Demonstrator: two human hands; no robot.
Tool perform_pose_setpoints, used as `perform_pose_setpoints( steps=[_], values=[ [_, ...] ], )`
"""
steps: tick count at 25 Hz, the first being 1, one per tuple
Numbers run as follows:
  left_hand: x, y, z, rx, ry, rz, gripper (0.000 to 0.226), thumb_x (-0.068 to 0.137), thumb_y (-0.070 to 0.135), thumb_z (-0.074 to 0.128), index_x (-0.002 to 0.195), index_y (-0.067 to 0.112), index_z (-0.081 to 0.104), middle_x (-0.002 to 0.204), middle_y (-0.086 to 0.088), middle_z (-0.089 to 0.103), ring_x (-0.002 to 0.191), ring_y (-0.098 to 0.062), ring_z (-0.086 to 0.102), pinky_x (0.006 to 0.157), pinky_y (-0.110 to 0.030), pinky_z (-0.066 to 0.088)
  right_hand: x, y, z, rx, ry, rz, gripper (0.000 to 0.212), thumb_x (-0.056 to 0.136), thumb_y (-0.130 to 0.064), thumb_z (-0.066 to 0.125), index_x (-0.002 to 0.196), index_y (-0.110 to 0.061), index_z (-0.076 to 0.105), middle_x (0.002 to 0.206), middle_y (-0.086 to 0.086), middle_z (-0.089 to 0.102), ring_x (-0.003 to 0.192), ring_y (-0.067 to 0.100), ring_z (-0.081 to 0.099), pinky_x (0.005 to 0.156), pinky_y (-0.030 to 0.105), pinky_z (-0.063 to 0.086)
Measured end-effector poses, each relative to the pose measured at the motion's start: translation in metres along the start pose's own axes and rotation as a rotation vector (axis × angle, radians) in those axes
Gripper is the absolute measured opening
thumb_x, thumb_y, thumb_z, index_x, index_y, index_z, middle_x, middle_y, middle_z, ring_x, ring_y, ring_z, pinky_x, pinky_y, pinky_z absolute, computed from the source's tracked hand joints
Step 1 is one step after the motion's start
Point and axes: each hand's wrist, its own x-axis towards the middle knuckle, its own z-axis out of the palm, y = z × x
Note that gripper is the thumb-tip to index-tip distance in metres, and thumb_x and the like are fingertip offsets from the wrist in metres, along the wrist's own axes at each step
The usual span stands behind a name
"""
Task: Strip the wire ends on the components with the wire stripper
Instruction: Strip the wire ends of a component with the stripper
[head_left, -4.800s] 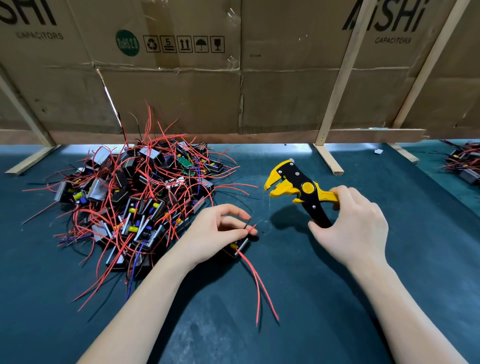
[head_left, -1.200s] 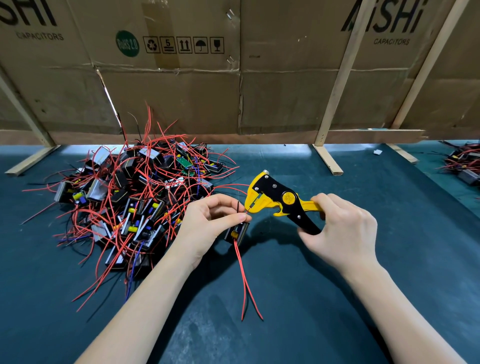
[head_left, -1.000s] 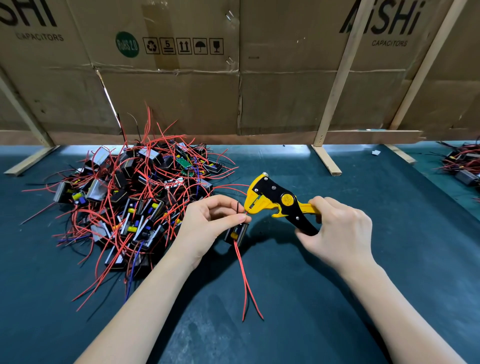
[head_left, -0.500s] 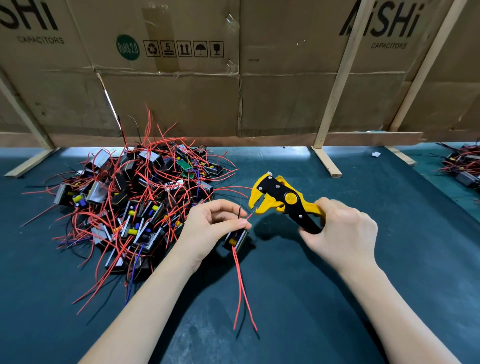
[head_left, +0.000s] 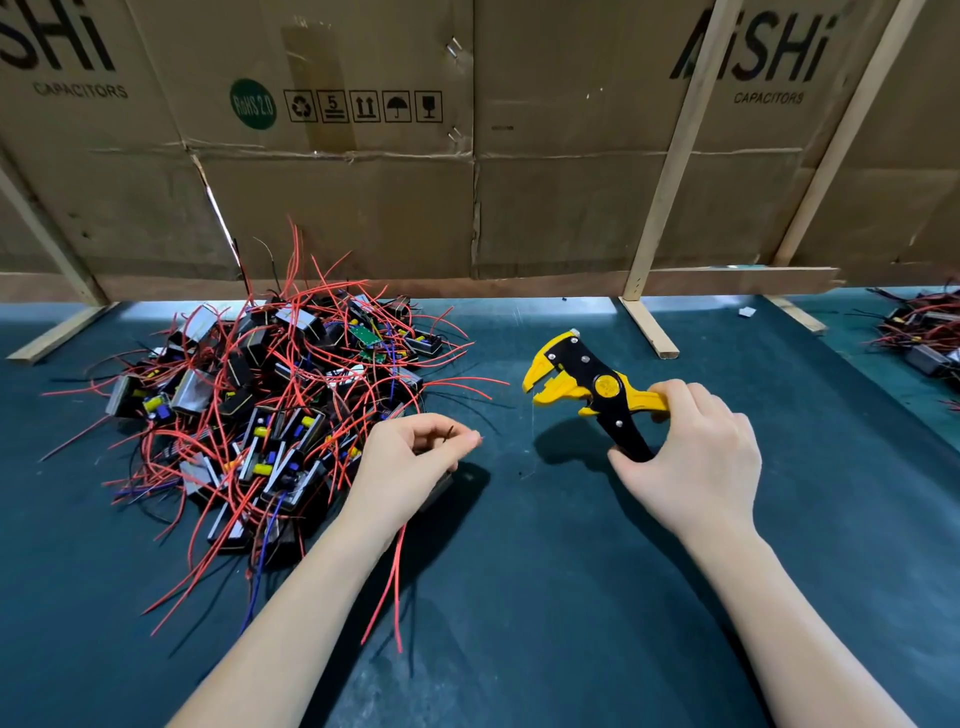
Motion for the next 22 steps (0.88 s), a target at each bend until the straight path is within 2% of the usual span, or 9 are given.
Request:
perform_pose_setpoints(
  steps=[4,7,11,14,16,18,20,22],
  values=[
    [-0.001,0.000,0.005,0.110,-0.092,0.025,0.013,0.083,0.011,0.075,0.072,0.007,0.070,0.057,0.000,0.053,0.048,-0.006,0.040,0.050,-0.013,0.034,0.002,0.001,-0.002,0.035,0.050,0.027,0.053,0.050,-0.023,0.088,0.095,-0.008,0.064,0.083,0.004,0.062,0.075,0.033,0.059,0.069,0.038,0.041],
    [0.000,0.000,0.007,0.171,-0.093,0.036,0.014,0.081,0.010,0.074,0.068,0.008,0.070,0.051,0.007,0.043,0.049,-0.008,0.034,0.049,-0.015,0.029,0.002,0.001,-0.003,0.054,0.067,0.055,0.051,0.052,-0.023,0.087,0.095,-0.009,0.064,0.082,0.003,0.062,0.074,0.032,0.059,0.069,0.037,0.042],
    [-0.001,-0.003,0.006,0.253,-0.070,0.070,0.014,0.079,0.019,0.079,0.067,0.014,0.073,0.048,0.011,0.031,0.048,-0.007,0.027,0.048,-0.018,0.024,0.003,0.003,-0.004,0.068,0.066,0.088,0.049,0.054,-0.024,0.086,0.094,-0.010,0.063,0.082,0.002,0.061,0.075,0.030,0.059,0.070,0.036,0.040],
    [-0.001,-0.001,0.004,0.236,-0.072,0.045,0.013,0.082,0.024,0.077,0.074,0.014,0.073,0.050,0.009,0.045,0.051,-0.008,0.038,0.054,-0.019,0.033,0.004,0.004,-0.005,0.085,0.055,0.119,0.047,0.056,-0.024,0.085,0.094,-0.010,0.062,0.083,0.002,0.060,0.075,0.030,0.057,0.072,0.037,0.041],
    [0.000,0.005,-0.002,0.164,-0.142,-0.050,0.003,0.085,0.017,0.073,0.085,0.016,0.075,0.059,0.004,0.066,0.060,-0.009,0.056,0.067,-0.021,0.043,0.007,0.005,-0.008,0.114,0.057,0.164,0.044,0.058,-0.024,0.084,0.094,-0.011,0.062,0.083,0.001,0.060,0.074,0.030,0.056,0.072,0.038,0.042],
    [-0.001,0.009,-0.012,0.233,-0.231,-0.071,0.011,0.085,0.008,0.070,0.091,0.016,0.076,0.071,-0.002,0.075,0.069,-0.007,0.066,0.074,-0.019,0.048,0.010,0.007,-0.012,0.158,0.075,0.232,0.043,0.060,-0.025,0.083,0.094,-0.013,0.061,0.082,-0.002,0.058,0.073,0.028,0.055,0.071,0.037,0.043],
    [-0.003,0.015,-0.018,0.272,-0.284,-0.062,0.012,0.084,0.004,0.071,0.089,0.014,0.077,0.072,-0.004,0.076,0.065,-0.005,0.065,0.068,-0.018,0.048,0.014,0.012,-0.016,0.200,0.106,0.305,0.041,0.062,-0.026,0.082,0.095,-0.015,0.060,0.082,-0.006,0.054,0.072,0.025,0.052,0.070,0.033,0.040],
    [-0.002,0.027,-0.013,0.086,-0.310,-0.081,0.010,0.086,0.005,0.070,0.087,0.013,0.077,0.072,-0.003,0.075,0.056,-0.002,0.058,0.053,-0.013,0.041,0.017,0.017,-0.019,0.245,0.140,0.369,0.039,0.064,-0.027,0.082,0.095,-0.017,0.060,0.081,-0.006,0.054,0.072,0.021,0.049,0.070,0.031,0.037]
  ],
)
